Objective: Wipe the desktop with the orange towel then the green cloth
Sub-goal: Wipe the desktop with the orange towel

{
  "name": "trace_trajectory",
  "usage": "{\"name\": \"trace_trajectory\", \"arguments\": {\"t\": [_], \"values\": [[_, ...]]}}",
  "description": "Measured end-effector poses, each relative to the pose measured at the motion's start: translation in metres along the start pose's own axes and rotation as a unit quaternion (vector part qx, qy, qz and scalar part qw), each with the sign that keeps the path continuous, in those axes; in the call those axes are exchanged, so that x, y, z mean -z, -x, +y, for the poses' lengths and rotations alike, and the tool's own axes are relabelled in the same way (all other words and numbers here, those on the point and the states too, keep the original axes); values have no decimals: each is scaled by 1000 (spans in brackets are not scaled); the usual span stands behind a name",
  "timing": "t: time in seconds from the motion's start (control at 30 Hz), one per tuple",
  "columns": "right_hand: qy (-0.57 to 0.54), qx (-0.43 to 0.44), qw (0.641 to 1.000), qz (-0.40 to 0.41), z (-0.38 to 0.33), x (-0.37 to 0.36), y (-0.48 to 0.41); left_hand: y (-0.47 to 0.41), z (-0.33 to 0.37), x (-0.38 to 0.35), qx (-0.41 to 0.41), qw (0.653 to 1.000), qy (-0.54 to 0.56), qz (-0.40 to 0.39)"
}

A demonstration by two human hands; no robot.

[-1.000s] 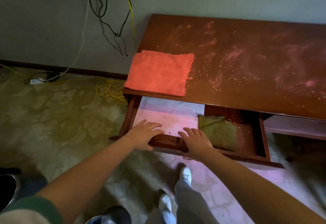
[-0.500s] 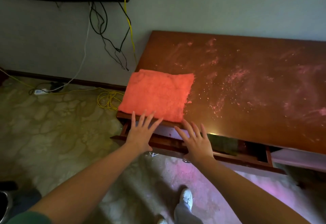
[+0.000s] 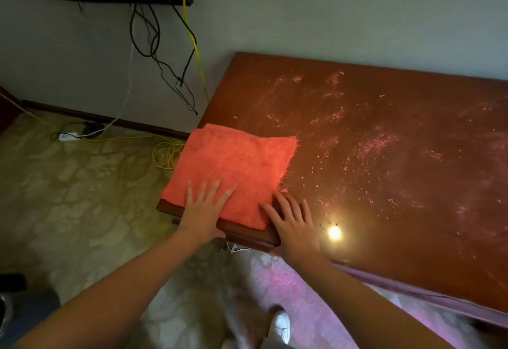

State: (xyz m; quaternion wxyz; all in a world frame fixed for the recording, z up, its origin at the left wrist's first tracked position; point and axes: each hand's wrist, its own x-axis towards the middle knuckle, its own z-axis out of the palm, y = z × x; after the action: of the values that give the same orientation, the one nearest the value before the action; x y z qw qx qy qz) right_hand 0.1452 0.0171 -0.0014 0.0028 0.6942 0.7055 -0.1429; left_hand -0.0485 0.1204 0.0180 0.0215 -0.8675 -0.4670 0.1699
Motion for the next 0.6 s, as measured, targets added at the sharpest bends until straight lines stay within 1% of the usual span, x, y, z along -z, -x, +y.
{"name": "trace_trajectory", "arguments": {"t": [0.07,0.1,0.13,0.17,0.2,0.27,0.3,0.33,0.4,0.47,0.5,0.6], "values": [[-33,42,999,9,3,2,-3,-2,4,-3,-14,998,28,-47],[-50,66,996,19,3,4,-5,-3,6,-1,-18,995,60,-78],[-69,83,994,23,0,9,-6,-4,7,1,-13,989,112,-94],[-88,92,991,35,-3,13,-9,-6,7,5,-2,981,173,-83],[-114,91,988,51,-7,17,-13,-8,5,6,12,972,227,-53],[-168,52,981,76,-16,22,-24,-17,-2,8,39,961,271,37],[-181,28,980,80,-21,20,-31,-25,-9,6,54,955,283,72],[-182,15,980,77,-25,16,-38,-32,-15,5,75,947,298,90],[-161,7,985,67,-36,13,-47,-43,-26,-1,108,945,297,83],[-141,0,987,70,-46,4,-53,-49,-35,-15,111,962,246,47],[-136,-9,987,86,-48,0,-54,-49,-37,-22,108,970,215,36],[-93,-42,988,113,-56,-3,-46,-40,-38,-37,107,979,165,45]]}}
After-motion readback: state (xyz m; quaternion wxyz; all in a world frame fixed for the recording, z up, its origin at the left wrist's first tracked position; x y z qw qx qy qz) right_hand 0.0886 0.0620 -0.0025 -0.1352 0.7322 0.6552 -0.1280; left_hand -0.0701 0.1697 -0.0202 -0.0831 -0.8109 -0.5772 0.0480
